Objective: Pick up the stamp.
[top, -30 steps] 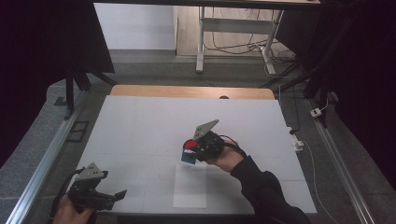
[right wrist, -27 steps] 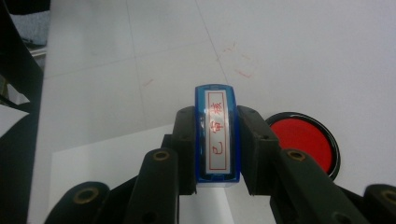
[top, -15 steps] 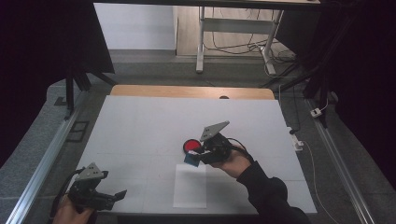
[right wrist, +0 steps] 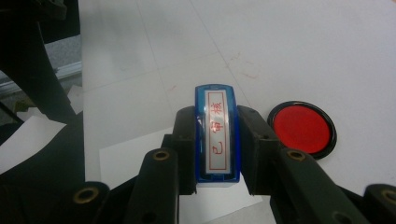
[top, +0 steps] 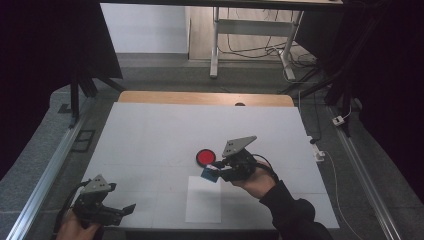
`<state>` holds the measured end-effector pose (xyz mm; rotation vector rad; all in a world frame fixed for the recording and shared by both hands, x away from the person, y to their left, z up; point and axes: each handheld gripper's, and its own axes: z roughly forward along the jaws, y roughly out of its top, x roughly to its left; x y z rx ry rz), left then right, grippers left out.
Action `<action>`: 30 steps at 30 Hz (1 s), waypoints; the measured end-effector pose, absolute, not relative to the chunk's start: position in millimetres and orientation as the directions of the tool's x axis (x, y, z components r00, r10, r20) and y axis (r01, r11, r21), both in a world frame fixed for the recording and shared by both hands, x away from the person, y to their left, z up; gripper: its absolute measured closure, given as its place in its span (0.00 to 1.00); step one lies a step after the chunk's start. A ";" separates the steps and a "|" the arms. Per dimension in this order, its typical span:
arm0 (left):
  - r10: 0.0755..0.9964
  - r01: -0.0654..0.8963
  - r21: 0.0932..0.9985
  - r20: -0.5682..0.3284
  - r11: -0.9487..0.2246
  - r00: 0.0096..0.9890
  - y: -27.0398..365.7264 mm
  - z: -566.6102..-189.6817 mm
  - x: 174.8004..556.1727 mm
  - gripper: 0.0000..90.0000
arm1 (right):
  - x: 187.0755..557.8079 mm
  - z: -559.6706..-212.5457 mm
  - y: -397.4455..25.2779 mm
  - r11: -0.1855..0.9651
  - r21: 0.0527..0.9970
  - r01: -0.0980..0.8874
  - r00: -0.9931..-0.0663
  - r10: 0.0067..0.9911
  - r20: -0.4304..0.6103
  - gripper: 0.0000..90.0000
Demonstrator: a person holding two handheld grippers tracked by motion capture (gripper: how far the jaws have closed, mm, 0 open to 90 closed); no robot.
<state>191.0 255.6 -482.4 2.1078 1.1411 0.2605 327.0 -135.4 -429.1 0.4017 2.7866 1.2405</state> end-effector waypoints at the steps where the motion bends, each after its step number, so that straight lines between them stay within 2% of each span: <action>1: 0.793 0.650 0.673 -0.152 -0.354 0.590 255.6 -482.4 190.9 0.02 | 325.6 -428.9 -136.1 0.642 0.738 0.207 -0.964 0.262 0.042 0.78; 13: 0.790 0.646 0.679 -0.158 -0.348 0.592 256.4 -482.0 190.5 0.02 | 307.2 -423.0 -144.0 0.601 0.770 0.214 -0.960 0.277 0.051 0.78; 16: 0.790 0.645 0.681 -0.159 -0.347 0.593 256.8 -481.9 190.4 0.02 | 302.0 -422.3 -146.6 0.589 0.783 0.200 -0.967 0.248 0.060 0.78; 30: 0.788 0.640 0.684 -0.153 -0.351 0.596 256.2 -481.4 189.6 0.01 | 293.4 -420.4 -151.2 0.587 0.787 0.189 -0.968 0.244 0.050 0.78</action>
